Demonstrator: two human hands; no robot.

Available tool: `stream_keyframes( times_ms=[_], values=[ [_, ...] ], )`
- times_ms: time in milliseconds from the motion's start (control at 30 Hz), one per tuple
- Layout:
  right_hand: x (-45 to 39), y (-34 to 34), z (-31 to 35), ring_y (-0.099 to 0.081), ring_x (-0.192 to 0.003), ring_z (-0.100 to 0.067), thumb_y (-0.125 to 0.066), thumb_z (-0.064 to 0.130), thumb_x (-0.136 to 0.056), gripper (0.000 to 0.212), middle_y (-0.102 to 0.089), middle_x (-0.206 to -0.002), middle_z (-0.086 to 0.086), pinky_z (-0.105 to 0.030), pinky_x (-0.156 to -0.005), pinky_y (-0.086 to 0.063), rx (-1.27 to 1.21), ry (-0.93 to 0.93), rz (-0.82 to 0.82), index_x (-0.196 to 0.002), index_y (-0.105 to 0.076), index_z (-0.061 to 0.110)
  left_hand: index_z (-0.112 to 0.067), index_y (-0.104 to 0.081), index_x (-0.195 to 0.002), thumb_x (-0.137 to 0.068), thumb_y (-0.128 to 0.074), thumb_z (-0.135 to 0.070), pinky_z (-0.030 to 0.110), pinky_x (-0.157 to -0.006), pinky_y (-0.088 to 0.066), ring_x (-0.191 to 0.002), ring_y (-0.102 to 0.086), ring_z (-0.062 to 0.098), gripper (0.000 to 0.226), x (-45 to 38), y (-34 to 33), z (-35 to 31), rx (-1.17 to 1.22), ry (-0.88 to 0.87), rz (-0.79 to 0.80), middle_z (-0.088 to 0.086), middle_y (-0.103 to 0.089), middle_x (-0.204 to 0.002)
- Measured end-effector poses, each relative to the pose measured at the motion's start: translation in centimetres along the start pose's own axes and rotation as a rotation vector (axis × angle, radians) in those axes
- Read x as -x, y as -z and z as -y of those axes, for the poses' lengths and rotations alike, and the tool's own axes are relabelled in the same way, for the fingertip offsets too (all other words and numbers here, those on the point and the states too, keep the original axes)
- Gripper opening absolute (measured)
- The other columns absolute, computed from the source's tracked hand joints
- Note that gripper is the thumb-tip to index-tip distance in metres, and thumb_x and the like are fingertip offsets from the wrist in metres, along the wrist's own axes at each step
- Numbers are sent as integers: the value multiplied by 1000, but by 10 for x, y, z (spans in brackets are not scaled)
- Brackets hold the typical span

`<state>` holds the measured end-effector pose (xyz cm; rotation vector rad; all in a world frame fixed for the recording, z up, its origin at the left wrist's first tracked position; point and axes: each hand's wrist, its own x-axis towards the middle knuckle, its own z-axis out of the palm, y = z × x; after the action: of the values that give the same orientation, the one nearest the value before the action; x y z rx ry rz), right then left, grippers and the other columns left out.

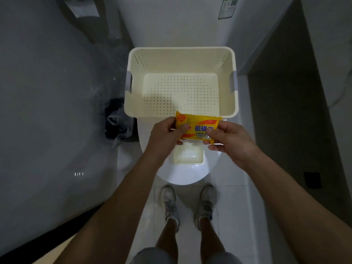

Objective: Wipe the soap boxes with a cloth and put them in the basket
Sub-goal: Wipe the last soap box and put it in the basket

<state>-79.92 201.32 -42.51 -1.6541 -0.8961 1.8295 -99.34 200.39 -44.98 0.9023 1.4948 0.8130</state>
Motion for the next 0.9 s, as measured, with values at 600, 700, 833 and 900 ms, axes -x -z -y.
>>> stream_keyframes(
  times_ms=[600,700,833,900],
  values=[
    [-52,-28,-120,-71,-77,-27,-78,18,-85,15,-70,-90,-8,-41,-78,-61,407,-208,-354,-77,-65,17,-20,-74,-92,-84,-77,-26,15,-65,-44,-73,-62,5,11,8,-25,111,-277,274,-312,1,-75,-93],
    [-61,-29,-124,-64,-78,-22,-75,24,-87,8,-73,-92,-7,-26,-72,-49,582,-177,-385,-88,-73,16,-13,-77,-102,-86,-75,-26,17,-69,-42,-78,-63,8,21,4,-29,117,-375,252,-338,3,-76,-95],
    [-69,-33,-126,-61,-80,-19,-74,24,-88,15,-74,-97,-7,-23,-72,-44,649,-167,-421,-98,-77,14,-10,-75,-101,-87,-74,-25,23,-76,-46,-86,-68,16,21,-2,-33,122,-460,220,-373,6,-75,-95],
    [-72,-34,-127,-63,-82,-20,-72,24,-89,16,-75,-99,-7,-24,-75,-47,703,-157,-428,-101,-77,14,-11,-74,-101,-88,-73,-27,22,-73,-46,-84,-67,15,20,-5,-34,125,-502,213,-369,5,-75,-94]
  ],
)
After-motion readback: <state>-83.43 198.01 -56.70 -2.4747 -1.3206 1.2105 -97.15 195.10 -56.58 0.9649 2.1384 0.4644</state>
